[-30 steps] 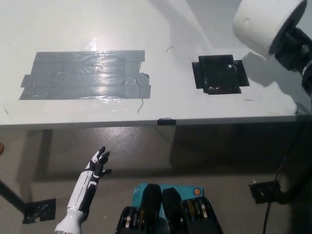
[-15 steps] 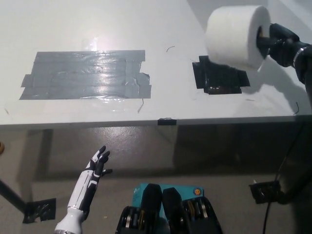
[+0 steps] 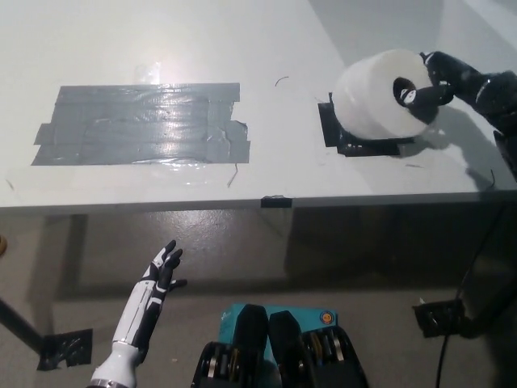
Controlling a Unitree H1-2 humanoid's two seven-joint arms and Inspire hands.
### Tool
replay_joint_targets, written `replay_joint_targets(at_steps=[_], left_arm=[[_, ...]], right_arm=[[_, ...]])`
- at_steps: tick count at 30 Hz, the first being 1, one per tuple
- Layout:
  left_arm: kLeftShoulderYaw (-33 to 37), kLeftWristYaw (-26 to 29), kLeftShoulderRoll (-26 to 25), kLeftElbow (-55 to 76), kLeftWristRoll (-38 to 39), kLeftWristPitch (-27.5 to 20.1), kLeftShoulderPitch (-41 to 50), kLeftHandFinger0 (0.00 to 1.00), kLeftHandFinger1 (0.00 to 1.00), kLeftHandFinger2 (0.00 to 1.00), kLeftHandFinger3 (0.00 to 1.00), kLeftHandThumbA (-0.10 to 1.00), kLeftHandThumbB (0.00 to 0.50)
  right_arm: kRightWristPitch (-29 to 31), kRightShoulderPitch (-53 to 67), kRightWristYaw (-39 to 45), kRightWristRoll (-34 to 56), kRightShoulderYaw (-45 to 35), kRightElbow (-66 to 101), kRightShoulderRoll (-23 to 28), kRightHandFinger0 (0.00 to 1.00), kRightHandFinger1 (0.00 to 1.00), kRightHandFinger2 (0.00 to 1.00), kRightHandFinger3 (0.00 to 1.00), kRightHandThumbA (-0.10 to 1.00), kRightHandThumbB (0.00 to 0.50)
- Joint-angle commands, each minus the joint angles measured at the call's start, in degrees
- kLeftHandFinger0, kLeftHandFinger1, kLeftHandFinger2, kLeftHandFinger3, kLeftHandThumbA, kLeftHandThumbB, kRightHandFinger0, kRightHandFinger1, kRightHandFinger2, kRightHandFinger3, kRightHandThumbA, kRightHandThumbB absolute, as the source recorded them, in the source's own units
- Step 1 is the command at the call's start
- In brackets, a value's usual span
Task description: A person hands over a roll of toilet paper to the robot , and the robot inserts its right thumb into the hole in the centre to grab the roll, and then places it on the balck area on the desk.
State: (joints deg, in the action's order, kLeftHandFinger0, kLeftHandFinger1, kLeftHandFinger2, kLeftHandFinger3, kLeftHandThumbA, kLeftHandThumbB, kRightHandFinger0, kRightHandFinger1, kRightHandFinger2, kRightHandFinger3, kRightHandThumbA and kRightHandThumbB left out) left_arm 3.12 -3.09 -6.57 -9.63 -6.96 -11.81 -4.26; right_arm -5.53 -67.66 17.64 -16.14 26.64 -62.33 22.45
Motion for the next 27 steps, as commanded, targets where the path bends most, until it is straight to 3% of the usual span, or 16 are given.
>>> replay_joint_targets(at_steps=[1, 2, 3, 5, 6, 13, 16, 21, 24, 27], left_arm=[[0.4, -0.1, -0.7, 0.8, -0.9, -0.4, -0.8, 0.85, 1.0, 1.0, 1.0, 1.0, 0.117], [0.4, -0.3, -0.7, 1.0, -0.6, -0.2, -0.7, 0.85, 1.0, 1.0, 1.0, 1.0, 0.118], [0.4, -0.4, -0.7, 1.2, -0.6, 0.0, -0.6, 0.85, 1.0, 1.0, 1.0, 1.0, 0.12], [0.5, -0.4, -0.7, 1.4, -0.7, 0.2, -0.7, 0.85, 1.0, 1.0, 1.0, 1.0, 0.125], [0.5, -0.4, -0.7, 1.5, -0.8, 0.3, -0.7, 0.85, 1.0, 1.0, 1.0, 1.0, 0.126], [0.5, -0.6, -1.0, 1.4, -0.6, 0.5, -1.1, 0.85, 1.0, 1.0, 1.0, 1.0, 0.122], [0.7, -0.5, -1.0, 0.9, -0.9, -0.1, -1.6, 0.84, 1.0, 1.0, 1.0, 1.0, 0.098], [1.0, -0.5, -1.3, 1.0, -1.4, -0.4, -1.6, 0.83, 1.0, 1.0, 1.0, 1.0, 0.096], [1.2, -0.4, -1.2, 0.9, -1.6, -0.3, -1.6, 0.82, 1.0, 1.0, 1.0, 1.0, 0.105], [1.3, -0.5, -1.2, 1.3, -1.4, -0.1, -1.8, 0.82, 1.0, 1.0, 1.0, 1.0, 0.097]], right_arm=[[-0.5, -6.6, 6.4, -4.5, 2.5, 1.0, 2.2, 0.76, 0.94, 1.0, 1.0, 0.22, 0.304], [-1.7, -6.8, 7.9, -4.2, 2.6, 1.1, 2.1, 0.96, 1.0, 1.0, 1.0, 0.25, 0.321], [-1.1, -7.1, 8.1, -4.6, 3.1, 0.5, 2.0, 1.0, 1.0, 1.0, 1.0, 0.31, 0.352], [-1.6, -7.1, 8.5, -5.2, 3.6, 1.2, 2.3, 1.0, 1.0, 1.0, 1.0, 0.37, 0.36], [-2.3, -7.4, 9.8, -5.2, 3.7, 1.8, 2.5, 1.0, 1.0, 1.0, 1.0, 0.49, 0.414], [-0.6, -9.6, 12.2, -2.1, -0.3, 3.2, 3.9, 1.0, 1.0, 1.0, 1.0, 0.62, 0.456], [-2.9, -11.2, 13.3, -5.7, 1.0, 7.7, 5.3, 1.0, 1.0, 1.0, 1.0, 0.86, 0.468], [-5.4, -11.6, 14.9, -5.3, -0.3, 11.5, 6.1, 1.0, 1.0, 1.0, 1.0, 0.92, 0.482], [-5.8, -9.5, 11.4, -4.9, -3.2, 17.1, 7.1, 1.0, 1.0, 1.0, 1.0, 0.91, 0.5], [-6.6, -8.3, 9.2, -5.5, -5.8, 21.5, 7.9, 1.0, 1.0, 1.0, 1.0, 0.92, 0.465]])
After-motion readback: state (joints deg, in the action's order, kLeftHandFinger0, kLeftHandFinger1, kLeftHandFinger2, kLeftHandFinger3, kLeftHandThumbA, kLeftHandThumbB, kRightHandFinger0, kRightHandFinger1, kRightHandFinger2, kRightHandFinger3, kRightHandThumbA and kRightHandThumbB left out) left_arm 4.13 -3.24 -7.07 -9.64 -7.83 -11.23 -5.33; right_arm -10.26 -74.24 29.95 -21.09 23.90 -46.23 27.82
